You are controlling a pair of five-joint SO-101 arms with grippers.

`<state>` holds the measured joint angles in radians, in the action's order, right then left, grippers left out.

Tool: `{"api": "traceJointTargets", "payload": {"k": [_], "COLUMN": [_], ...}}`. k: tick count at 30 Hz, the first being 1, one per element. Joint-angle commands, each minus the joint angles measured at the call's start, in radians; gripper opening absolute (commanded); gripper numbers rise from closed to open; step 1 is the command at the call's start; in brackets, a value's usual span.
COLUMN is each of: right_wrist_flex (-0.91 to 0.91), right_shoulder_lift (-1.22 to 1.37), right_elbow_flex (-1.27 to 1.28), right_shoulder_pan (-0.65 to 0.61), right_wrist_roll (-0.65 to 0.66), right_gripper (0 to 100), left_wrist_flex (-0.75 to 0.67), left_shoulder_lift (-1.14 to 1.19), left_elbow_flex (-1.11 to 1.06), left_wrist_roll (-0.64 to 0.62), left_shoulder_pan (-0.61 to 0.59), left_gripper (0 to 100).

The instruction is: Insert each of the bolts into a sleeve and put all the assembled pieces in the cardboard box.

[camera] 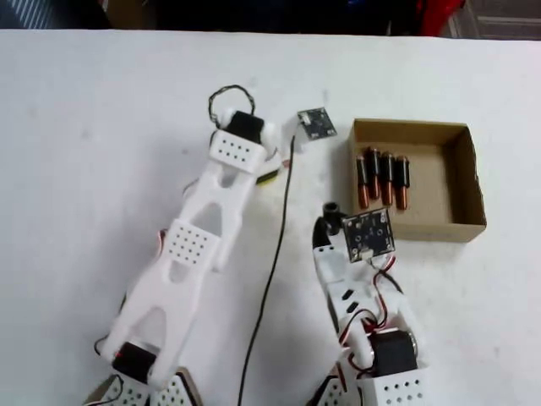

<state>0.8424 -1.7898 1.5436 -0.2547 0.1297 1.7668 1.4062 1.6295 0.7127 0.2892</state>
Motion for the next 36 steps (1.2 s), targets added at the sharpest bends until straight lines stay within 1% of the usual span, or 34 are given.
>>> {"api": "traceJointTargets", "payload": {"k": [1,23,28,36], "right_wrist_flex": [-0.027,-0.027,-0.027,-0.027], "right_shoulder_lift": [-0.010,-0.010,-0.010,-0.010], "right_elbow_flex": [-0.014,-0.012,-0.012,-0.012], "right_shoulder_pan": [0.007,0.007,0.007,0.007], "right_wrist_roll": [-0.003,-0.003,-0.003,-0.003], "right_gripper": [1.6,1.6,1.6,1.6], "left_wrist_flex": [0.014,0.025,0.025,0.025], "left_shoulder_lift": [-0.125,-0.400,-0.414,-0.417], "left_elbow_flex": [0.018,0.009,0.009,0.009], "left_wrist_roll": [0.006,0.000,-0.110,-0.115], "left_shoulder_pan": [-0.002,-0.008,-0.008,-0.008], "left_gripper": [2,2,2,2]}}
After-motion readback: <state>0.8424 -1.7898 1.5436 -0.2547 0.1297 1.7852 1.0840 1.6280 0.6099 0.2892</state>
